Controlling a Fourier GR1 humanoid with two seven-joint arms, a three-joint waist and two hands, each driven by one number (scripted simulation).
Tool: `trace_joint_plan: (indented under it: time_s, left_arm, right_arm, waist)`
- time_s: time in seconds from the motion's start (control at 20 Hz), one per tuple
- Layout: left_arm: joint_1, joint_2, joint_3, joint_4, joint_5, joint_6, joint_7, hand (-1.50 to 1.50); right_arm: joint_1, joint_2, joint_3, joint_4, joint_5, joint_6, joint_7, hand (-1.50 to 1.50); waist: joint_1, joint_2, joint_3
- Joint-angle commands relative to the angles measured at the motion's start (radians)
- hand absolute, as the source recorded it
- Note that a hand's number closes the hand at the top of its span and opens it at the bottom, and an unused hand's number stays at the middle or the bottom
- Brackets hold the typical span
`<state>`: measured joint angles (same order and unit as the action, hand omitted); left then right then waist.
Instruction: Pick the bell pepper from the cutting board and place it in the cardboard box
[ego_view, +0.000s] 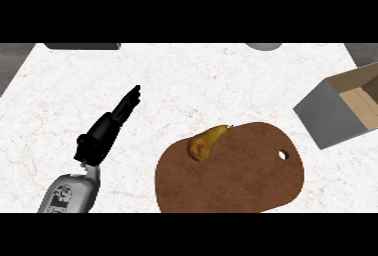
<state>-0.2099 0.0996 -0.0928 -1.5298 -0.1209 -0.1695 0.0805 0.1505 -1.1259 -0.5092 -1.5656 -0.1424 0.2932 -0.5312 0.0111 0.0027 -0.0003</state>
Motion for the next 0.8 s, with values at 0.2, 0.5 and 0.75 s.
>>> trace_joint_plan:
  time_s: [0.2, 0.5, 0.75]
  left_arm:
    - [-0.013, 0.008, 0.010, 0.020, 0.003, -0.029, 0.000, 0.00]
    - [-0.013, -0.037, -0.016, 0.005, -0.029, 0.008, 0.015, 0.00]
    - [-0.019, 0.013, 0.039, 0.017, 0.012, -0.044, 0.006, 0.00]
  right_arm:
    - [-0.282, 0.064, 0.234, 0.107, 0.173, -0.137, 0.120, 1.50]
    - [-0.452, 0.109, 0.334, 0.292, 0.329, -0.147, 0.065, 1.50]
    - [-0.572, 0.180, 0.416, 0.458, 0.474, -0.201, 0.005, 1.50]
  waist:
    - [0.022, 0.004, 0.000]
    - [0.013, 0.002, 0.001]
    - [0.012, 0.003, 0.001]
